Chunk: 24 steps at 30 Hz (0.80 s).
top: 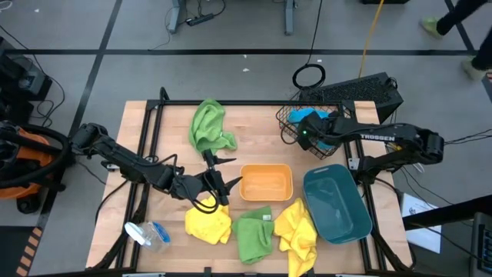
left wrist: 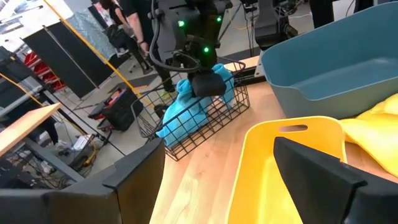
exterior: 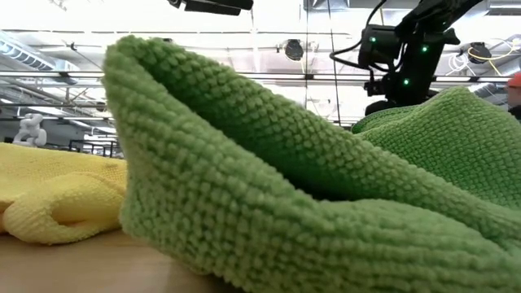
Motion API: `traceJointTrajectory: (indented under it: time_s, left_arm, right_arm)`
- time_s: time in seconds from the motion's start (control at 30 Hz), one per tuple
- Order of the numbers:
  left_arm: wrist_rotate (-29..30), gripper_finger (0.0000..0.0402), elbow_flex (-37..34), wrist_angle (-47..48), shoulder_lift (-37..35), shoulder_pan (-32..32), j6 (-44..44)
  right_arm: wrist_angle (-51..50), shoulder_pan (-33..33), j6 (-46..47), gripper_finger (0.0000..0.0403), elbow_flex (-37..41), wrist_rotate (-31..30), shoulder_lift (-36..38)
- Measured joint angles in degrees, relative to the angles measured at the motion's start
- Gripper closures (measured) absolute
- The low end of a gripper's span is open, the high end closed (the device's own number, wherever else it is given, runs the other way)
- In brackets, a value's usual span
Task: Sort microfiber towel by color & place in baskets
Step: Put the blue microfiber cloth into the wire basket, then put the top green microfiber cloth into the blue bin
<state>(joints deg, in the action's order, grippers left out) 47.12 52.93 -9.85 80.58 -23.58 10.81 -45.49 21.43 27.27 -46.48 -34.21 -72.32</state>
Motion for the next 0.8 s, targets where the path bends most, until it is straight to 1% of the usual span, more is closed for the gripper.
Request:
traceJointTrajectory:
  time_s: [0.07,0.2,0.3,0.4,0.5,0.63,0.73,0.8]
  left_arm:
    - [-0.01,0.0095,0.00,0.03,0.00,0.10,0.00]
    - [-0.01,0.0095,0.00,0.11,0.00,0.25,0.00]
    - [-0.01,0.0095,0.00,0.11,0.00,0.43,0.00]
    - [-0.01,0.0095,0.00,0.13,0.00,0.43,-0.02]
    - [-0.01,0.0095,0.00,0.13,0.00,0.40,-0.01]
    - [-0.01,0.0095,0.00,0.51,0.00,0.40,-0.02]
    - [0.48,0.0095,0.00,2.24,0.00,0.39,-0.46]
    - [3.30,0.0095,0.00,3.82,0.00,0.44,-1.51]
  right_arm:
    - [-1.02,0.00,0.12,0.0217,-0.30,0.04,0.56]
    - [-5.55,-0.14,1.79,0.0167,-3.62,0.05,1.92]
    - [-9.30,-0.92,2.58,0.0139,-6.70,0.83,3.17]
    - [-11.50,-2.16,2.68,0.0120,-9.14,1.31,4.39]
    - [-12.29,-3.03,3.08,0.0111,-10.28,1.27,4.97]
    - [-12.10,-5.50,3.63,0.0112,-10.32,1.24,5.31]
    - [-9.00,-10.51,3.00,0.0116,-10.32,1.10,5.37]
    - [-5.32,-15.59,2.11,0.0119,-10.32,-0.31,5.66]
